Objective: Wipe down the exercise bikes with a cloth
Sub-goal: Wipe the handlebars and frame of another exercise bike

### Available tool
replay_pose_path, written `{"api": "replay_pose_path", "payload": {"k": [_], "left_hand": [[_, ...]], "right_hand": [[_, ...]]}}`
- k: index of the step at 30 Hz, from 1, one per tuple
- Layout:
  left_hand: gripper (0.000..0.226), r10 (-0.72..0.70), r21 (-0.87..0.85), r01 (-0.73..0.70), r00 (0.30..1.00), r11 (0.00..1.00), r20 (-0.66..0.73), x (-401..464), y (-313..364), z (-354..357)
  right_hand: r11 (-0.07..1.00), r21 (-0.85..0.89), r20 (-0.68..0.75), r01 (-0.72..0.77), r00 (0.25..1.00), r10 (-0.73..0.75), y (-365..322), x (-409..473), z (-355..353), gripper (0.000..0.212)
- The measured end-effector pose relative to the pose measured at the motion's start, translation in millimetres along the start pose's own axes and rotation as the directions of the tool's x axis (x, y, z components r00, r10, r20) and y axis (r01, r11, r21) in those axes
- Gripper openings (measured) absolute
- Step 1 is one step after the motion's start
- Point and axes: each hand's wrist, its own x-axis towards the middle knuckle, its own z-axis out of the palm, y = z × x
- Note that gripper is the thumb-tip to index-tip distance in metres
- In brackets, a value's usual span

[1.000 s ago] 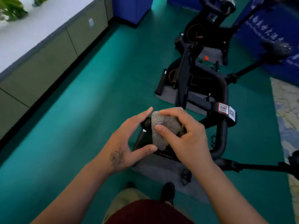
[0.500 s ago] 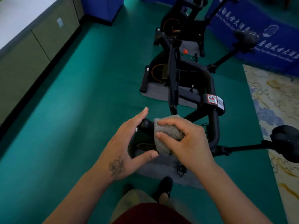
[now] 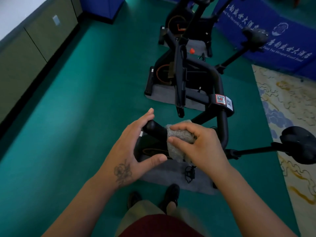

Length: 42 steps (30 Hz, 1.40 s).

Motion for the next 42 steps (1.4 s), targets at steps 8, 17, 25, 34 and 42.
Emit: {"api": "replay_pose_path", "payload": {"k": [8,17,25,34,42], "left_hand": [[0.093,-0.021,-0.015,0.021,1.0,1.0,0.006,0.8,2.6,-2.6],[0.091,-0.029,-0.001,0.029,0.999,1.0,0.021,3.5,6.9,-7.1],[0.086,-0.025,0.015,0.025,0.999,1.0,0.027,6.8,6.0,-10.1],[0.094,0.042,0.202,-0.072,0.988,0.977,0.146,27.8,14.2,-18.7],[0.099,0.013,0.495,-0.193,0.939,0.847,0.343,70.3,38.5,-17.1]], "right_hand": [[0.998,0.048,-0.012,0.049,0.999,-0.048,-7.4,3.3,7.6,0.028],[0.965,-0.256,0.049,0.048,0.998,-0.036,9.9,-3.7,-3.4,0.027],[0.974,-0.223,0.059,0.038,0.998,-0.025,14.8,-10.3,-7.6,0.031],[0.966,-0.257,0.01,-0.04,0.999,0.044,32.0,-20.5,-24.0,0.029],[0.976,-0.216,0.033,-0.004,0.999,0.011,36.3,-23.7,-21.7,0.032]]}}
